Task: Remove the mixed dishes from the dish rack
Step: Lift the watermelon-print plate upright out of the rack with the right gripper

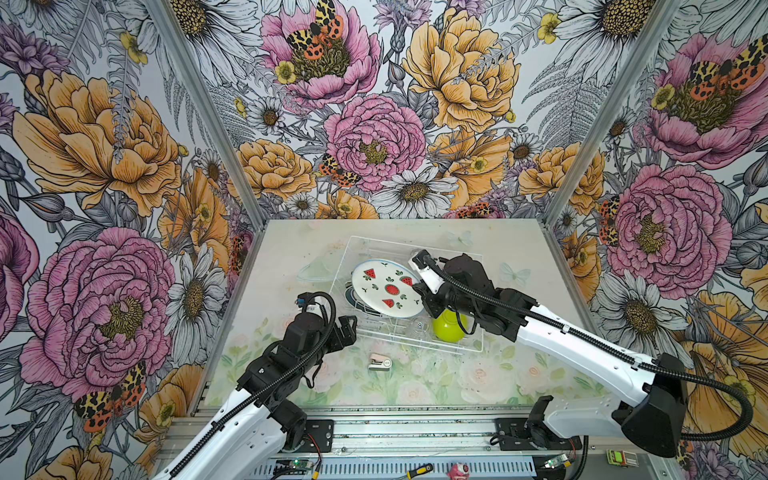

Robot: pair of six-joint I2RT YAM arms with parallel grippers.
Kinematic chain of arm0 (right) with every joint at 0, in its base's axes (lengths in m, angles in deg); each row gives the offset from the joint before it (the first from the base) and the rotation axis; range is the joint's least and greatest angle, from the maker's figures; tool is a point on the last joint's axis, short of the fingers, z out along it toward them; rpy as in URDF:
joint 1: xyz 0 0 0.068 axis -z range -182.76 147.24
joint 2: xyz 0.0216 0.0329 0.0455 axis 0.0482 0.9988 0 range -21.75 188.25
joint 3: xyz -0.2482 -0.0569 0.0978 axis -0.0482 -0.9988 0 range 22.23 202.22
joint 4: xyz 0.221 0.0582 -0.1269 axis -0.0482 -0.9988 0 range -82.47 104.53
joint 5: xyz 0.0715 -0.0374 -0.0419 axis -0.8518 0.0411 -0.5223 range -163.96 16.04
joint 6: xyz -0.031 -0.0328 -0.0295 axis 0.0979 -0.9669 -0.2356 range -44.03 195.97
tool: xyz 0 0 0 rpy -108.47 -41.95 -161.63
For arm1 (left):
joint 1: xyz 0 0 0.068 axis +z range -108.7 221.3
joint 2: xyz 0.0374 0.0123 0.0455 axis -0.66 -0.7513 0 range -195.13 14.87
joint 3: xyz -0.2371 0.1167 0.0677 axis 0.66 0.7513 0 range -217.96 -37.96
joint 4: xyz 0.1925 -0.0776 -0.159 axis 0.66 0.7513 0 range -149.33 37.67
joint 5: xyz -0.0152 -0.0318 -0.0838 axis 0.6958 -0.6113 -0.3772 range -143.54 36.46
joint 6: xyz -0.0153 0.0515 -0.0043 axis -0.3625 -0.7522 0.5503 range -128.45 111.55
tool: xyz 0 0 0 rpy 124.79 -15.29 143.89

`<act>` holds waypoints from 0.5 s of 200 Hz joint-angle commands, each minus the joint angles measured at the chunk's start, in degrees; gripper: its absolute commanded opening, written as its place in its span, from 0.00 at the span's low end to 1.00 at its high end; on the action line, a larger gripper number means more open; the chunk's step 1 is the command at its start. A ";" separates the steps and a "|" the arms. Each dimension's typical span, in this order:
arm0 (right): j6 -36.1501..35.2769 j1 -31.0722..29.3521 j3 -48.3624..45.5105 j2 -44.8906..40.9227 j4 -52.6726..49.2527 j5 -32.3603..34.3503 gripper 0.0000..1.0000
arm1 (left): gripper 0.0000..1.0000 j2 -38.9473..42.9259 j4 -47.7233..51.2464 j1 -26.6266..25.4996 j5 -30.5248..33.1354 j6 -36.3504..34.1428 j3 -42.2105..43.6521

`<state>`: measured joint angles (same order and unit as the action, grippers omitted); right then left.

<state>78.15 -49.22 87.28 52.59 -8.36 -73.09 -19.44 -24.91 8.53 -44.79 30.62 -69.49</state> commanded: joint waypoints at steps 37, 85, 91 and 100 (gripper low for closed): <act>8.53 2.34 1.55 -5.34 8.47 1.07 0.00 | 0.99 -1.41 -3.37 0.02 -0.36 -0.84 -4.25; 11.95 2.51 1.82 -6.03 8.98 0.26 0.00 | 0.99 -1.99 -4.60 -0.01 -0.93 -0.92 -5.38; 12.37 2.61 1.91 -6.14 9.00 0.34 0.00 | 0.99 -2.13 -4.93 0.00 -0.84 -0.95 -5.23; 13.32 2.68 2.08 -6.32 9.05 0.54 0.00 | 0.99 -2.35 -5.12 -0.03 -0.76 -0.91 -5.46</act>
<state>87.59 -47.29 87.28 49.42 -8.30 -73.49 -21.40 -27.82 8.53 -45.05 30.60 -73.21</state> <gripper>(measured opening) 0.119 0.986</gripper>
